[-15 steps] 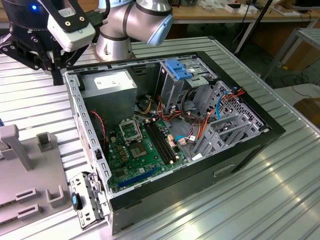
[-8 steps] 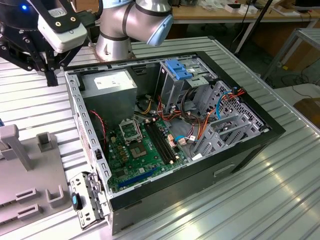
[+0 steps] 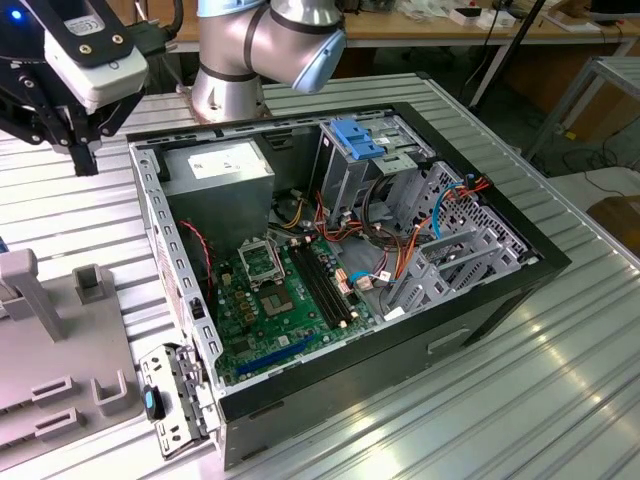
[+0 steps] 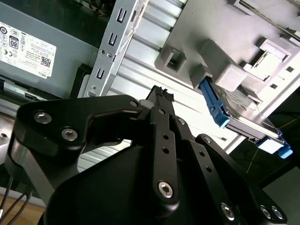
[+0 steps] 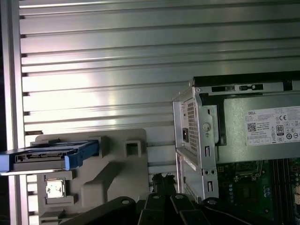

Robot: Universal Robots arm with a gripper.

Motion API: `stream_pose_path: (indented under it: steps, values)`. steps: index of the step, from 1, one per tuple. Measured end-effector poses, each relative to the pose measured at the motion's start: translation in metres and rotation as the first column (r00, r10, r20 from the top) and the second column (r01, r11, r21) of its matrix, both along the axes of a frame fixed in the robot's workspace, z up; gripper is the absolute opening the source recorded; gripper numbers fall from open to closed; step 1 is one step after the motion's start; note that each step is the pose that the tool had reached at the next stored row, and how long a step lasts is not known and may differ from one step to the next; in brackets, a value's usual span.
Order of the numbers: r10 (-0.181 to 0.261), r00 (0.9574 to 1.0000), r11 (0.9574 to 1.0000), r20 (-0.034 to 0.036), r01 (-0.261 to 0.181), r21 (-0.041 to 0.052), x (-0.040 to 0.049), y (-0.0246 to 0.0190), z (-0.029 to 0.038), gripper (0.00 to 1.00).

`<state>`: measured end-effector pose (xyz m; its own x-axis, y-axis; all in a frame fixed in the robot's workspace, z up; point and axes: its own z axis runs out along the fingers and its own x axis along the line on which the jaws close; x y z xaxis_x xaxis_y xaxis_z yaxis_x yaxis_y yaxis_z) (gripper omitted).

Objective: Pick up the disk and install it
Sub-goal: 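Reach for the disk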

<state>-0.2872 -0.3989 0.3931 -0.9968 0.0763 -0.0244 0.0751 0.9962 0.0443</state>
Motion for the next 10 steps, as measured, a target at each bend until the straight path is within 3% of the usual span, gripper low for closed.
stream_pose_path:
  steps: [10]
  values:
    - [0.000,1.0000,1.0000,0.0001,0.000,0.0001,-0.0153,0.0000,-0.0001,0.11]
